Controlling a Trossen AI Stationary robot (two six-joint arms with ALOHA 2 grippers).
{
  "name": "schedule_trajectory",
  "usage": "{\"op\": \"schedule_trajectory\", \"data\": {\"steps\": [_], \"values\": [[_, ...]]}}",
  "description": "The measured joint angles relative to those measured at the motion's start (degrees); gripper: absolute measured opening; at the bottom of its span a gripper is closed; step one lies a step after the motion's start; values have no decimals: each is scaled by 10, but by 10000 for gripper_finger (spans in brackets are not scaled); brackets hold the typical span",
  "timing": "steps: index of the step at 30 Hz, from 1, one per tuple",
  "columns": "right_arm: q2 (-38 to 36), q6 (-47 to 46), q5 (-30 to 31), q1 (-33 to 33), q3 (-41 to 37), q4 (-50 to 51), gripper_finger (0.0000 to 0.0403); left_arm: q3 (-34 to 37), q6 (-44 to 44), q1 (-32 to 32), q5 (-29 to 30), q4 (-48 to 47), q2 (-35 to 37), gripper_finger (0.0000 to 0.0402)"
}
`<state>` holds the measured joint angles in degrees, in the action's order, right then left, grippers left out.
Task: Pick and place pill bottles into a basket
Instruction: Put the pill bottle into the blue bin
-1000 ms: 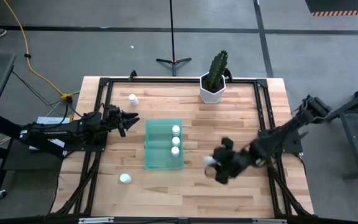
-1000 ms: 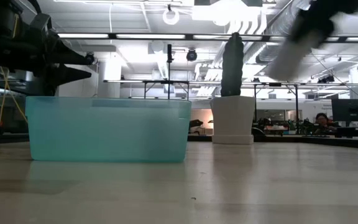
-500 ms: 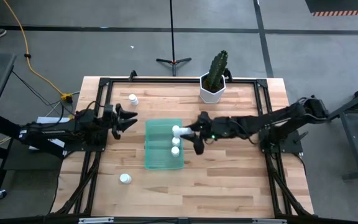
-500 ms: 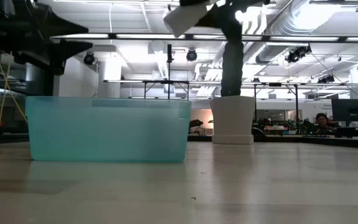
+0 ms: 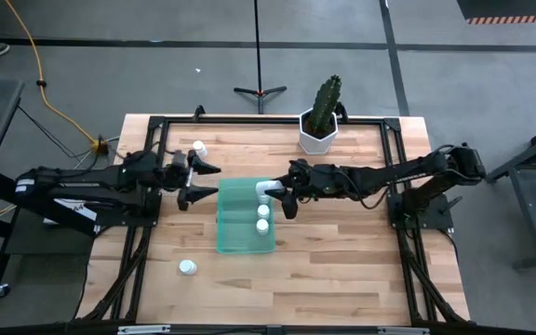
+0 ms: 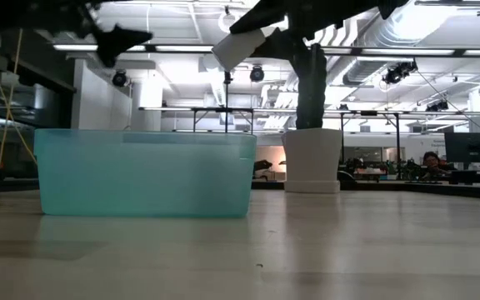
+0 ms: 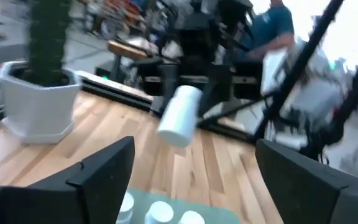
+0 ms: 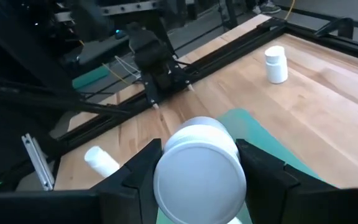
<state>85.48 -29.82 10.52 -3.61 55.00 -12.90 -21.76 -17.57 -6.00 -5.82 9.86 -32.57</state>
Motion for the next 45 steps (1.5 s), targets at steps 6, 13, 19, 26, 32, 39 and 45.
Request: {"op": "schedule_trajectory", "data": {"steps": [6,13,19,26,32,39,45], "values": [[0,-36,-5,7,0,10,164,-144,87,0,-32,-125,-157,345],[0,-47,-17,6,0,11,164,-289,163,0,-66,-224,-311,329],[0,-47,-17,6,0,12,164,-360,217,0,-80,-269,-403,328],[0,-46,-15,6,0,15,164,-400,221,0,-72,-276,-461,328],[0,-44,-17,6,0,16,164,-407,221,0,-70,-274,-491,328],[0,-43,-19,6,0,16,164,-407,220,0,-55,-262,-511,328],[0,-42,-23,6,0,17,164,-407,219,0,-38,-260,-510,328]]}}
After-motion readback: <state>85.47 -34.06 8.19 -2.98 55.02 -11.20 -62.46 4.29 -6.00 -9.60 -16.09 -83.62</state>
